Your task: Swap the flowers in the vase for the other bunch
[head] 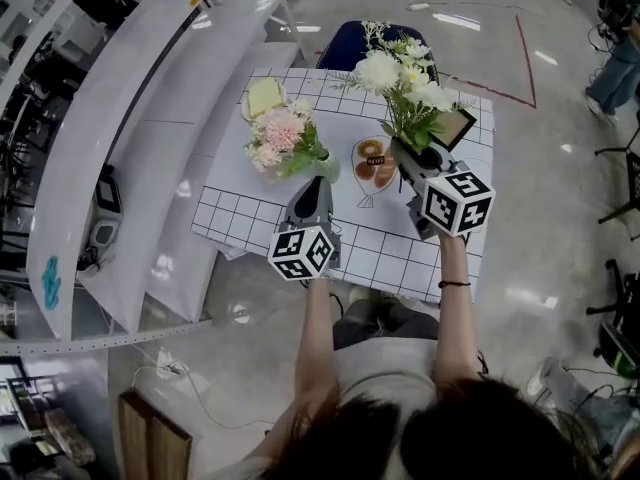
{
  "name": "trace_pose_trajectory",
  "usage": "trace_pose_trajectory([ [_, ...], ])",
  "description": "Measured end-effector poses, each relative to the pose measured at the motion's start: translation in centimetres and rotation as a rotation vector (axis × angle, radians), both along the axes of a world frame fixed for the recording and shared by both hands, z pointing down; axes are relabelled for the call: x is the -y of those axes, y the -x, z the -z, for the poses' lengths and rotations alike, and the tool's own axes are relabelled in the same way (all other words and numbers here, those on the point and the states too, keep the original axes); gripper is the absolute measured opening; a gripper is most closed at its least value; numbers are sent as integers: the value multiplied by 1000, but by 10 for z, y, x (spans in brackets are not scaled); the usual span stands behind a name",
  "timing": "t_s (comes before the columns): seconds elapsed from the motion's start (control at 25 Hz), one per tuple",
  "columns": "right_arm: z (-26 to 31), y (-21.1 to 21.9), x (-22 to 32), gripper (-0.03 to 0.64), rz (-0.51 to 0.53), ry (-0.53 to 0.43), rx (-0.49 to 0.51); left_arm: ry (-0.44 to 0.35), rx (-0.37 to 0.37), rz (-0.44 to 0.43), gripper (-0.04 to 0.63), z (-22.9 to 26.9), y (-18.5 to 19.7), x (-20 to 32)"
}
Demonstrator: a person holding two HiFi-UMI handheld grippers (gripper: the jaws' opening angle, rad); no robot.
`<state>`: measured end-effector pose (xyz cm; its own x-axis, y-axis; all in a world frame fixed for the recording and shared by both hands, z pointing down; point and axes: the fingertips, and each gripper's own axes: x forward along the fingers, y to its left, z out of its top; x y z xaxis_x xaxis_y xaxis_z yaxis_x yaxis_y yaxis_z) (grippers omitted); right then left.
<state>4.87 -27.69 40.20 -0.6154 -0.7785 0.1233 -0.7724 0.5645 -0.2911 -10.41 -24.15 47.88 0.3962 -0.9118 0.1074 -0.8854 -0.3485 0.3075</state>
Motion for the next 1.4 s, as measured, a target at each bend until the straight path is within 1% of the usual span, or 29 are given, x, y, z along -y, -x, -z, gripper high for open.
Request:
trace_pose_trajectory([
  [0.2, -1, -6, 10, 51, 27, 0, 14, 18, 13, 32, 14, -3, 3, 5],
  [0.32, -4, -7, 13, 51, 39, 4, 10, 15, 21, 72, 17, -1, 10, 10],
  [0.36, -4, -8, 14, 51, 41, 5, 9, 14, 17, 88, 35, -1, 12, 11],
  [0.44, -6, -11, 16, 51, 42, 8, 13, 15, 2, 114, 102, -2, 14, 14],
  [0.48, -6, -12, 17, 51, 42, 9, 16, 16, -7, 124, 118, -2, 14, 16],
  [0.64, -7, -15, 18, 51, 48, 12, 13, 22, -23, 156, 138, -4, 16, 21],
  [0.8, -8, -19, 21, 51, 47, 15, 8, 18, -35, 180, 204, -4, 19, 29],
  [1.04, -11, -24, 24, 51, 37, 16, 7, 12, -38, 189, 212, -4, 19, 38],
  [1.16, -13, -24, 26, 51, 41, 18, 7, 22, -43, 192, 212, -7, 17, 43],
  [1.4, -17, -22, 28, 51, 53, 32, 6, 39, -31, 201, 212, -10, 19, 48],
])
